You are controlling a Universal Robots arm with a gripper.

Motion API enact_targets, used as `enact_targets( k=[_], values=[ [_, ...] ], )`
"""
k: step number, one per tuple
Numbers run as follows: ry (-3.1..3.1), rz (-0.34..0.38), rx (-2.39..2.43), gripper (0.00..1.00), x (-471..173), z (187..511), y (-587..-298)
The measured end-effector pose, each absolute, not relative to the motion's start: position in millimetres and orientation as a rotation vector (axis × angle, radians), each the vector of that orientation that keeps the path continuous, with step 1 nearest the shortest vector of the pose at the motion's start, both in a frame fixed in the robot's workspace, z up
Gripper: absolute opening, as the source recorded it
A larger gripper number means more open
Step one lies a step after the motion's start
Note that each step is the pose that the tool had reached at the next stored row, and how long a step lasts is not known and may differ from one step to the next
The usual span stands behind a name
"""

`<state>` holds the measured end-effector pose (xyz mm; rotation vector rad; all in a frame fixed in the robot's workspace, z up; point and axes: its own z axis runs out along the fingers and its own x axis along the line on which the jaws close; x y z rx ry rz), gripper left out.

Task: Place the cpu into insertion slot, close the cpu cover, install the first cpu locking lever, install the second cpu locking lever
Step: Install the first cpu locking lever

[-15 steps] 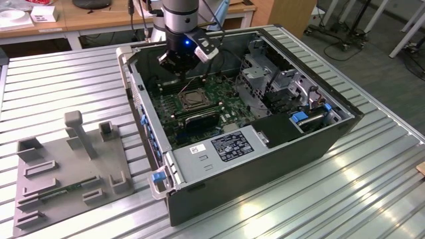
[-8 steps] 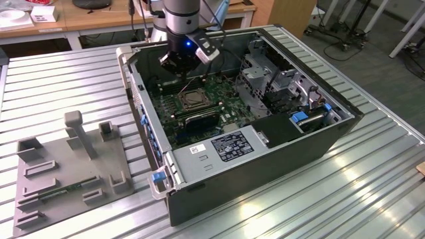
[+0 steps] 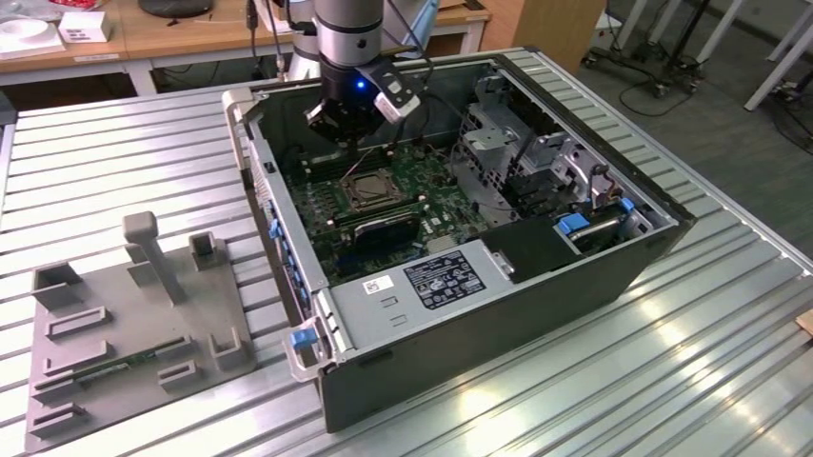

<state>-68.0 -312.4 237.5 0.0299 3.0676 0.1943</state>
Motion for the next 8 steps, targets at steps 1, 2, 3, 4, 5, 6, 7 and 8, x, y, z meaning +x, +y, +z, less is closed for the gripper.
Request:
enact_targets(
  k=[1,2,3,4,5,6,7,8],
  values=[
    [3.068,0.194,0.03,0.11,-68.0,237.4,-312.5],
    [3.068,0.194,0.03,0.11,-68.0,237.4,-312.4],
    [3.068,0.194,0.03,0.11,-68.0,237.4,-312.4],
    [3.068,0.194,0.03,0.11,-68.0,237.4,-312.4],
    [3.068,0.194,0.03,0.11,-68.0,237.4,-312.4],
    [3.068,0.194,0.03,0.11,-68.0,237.1,-312.4],
    [3.067,0.195,0.03,0.11,-68.0,236.7,-312.4],
    [3.067,0.195,0.03,0.11,-68.0,236.2,-312.4]
  ],
)
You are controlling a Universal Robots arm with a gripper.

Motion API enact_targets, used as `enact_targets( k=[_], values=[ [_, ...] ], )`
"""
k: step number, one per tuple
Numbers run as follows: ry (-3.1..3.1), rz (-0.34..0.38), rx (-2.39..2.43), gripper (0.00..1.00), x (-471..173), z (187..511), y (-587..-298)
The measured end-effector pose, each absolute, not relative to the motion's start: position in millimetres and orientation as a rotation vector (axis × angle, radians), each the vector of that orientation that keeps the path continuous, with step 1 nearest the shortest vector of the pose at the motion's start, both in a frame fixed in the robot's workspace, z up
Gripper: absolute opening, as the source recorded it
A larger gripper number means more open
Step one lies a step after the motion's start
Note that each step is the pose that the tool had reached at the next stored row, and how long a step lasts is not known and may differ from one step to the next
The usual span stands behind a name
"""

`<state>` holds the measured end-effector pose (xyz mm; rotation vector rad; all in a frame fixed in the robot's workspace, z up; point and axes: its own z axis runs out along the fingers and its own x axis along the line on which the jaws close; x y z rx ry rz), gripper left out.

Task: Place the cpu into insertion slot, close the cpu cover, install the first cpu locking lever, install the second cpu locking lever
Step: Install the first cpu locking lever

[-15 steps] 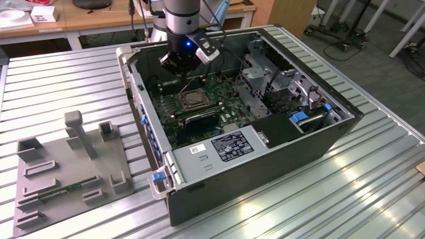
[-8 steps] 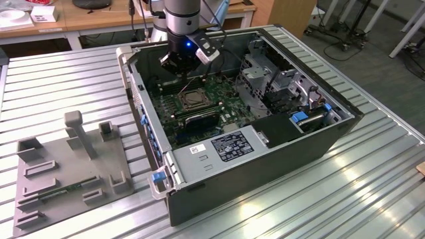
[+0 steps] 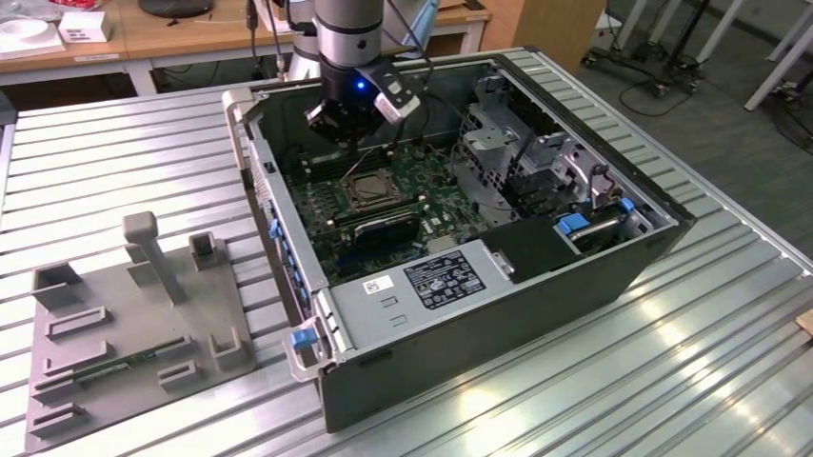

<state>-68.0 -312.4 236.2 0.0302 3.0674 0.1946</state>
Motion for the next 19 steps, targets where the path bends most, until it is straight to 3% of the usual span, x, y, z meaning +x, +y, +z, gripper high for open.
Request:
enact_targets(
  k=[19],
  values=[
    [3.06,0.202,0.131,0.11,-66.0,230.7,-311.5]
  ],
)
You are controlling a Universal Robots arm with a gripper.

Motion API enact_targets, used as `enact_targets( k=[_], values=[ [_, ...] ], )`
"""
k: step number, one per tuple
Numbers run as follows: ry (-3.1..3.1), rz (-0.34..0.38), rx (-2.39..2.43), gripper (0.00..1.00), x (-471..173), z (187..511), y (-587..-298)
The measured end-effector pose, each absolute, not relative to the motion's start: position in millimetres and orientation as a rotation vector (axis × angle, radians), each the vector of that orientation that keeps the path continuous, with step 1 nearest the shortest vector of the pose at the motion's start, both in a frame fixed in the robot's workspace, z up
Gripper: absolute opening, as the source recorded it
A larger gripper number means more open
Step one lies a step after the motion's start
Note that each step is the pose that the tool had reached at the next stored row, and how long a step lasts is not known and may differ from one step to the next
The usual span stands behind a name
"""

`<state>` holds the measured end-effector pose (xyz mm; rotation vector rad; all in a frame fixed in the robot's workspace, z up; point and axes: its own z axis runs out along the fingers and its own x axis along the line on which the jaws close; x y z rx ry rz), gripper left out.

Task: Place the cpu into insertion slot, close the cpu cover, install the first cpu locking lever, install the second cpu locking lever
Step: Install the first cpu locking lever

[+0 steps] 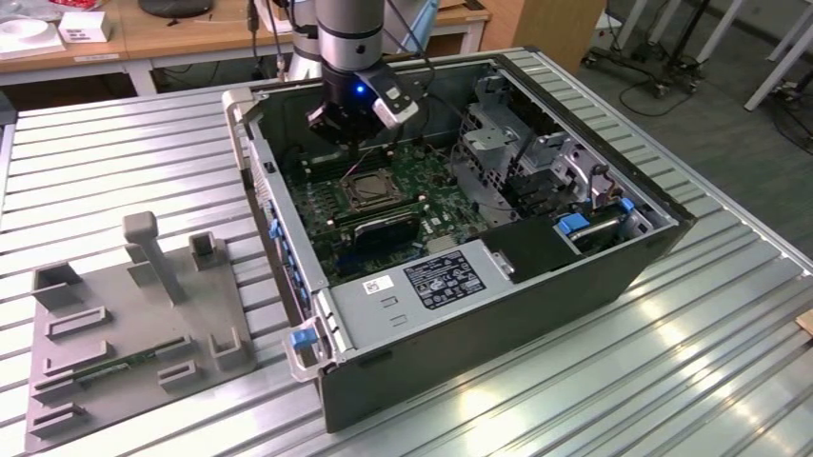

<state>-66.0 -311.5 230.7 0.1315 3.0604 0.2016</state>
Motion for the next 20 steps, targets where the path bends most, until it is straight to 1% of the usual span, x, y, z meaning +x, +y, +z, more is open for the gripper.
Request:
enact_targets(
  k=[20],
  values=[
    [3.06,0.202,0.131,0.11,-61.6,225.8,-309.9]
  ],
)
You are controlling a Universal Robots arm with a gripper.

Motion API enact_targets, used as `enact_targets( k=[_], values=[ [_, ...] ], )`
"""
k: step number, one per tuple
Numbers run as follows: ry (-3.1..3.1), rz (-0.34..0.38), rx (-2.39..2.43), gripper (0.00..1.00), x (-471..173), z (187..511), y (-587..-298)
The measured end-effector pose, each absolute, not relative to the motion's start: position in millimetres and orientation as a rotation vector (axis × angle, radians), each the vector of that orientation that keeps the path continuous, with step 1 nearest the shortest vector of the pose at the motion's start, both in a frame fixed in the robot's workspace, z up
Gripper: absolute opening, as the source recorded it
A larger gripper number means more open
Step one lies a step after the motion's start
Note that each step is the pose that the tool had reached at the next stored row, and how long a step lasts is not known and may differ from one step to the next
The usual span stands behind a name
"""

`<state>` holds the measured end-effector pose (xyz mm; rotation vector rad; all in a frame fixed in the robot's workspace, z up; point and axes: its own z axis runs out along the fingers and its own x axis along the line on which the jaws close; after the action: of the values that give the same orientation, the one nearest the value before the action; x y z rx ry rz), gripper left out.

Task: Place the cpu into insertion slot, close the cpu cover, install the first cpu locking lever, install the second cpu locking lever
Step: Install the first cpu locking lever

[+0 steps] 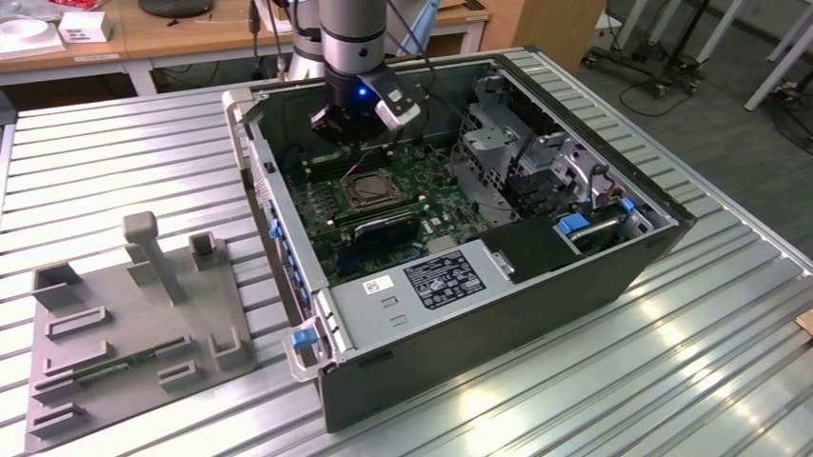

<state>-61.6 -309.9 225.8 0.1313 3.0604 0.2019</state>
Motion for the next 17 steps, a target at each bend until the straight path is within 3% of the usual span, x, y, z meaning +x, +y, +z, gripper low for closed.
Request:
enact_targets(
  k=[17],
  values=[
    [3.06,0.213,0.132,0.11,-59.9,224.2,-310.2]
  ],
)
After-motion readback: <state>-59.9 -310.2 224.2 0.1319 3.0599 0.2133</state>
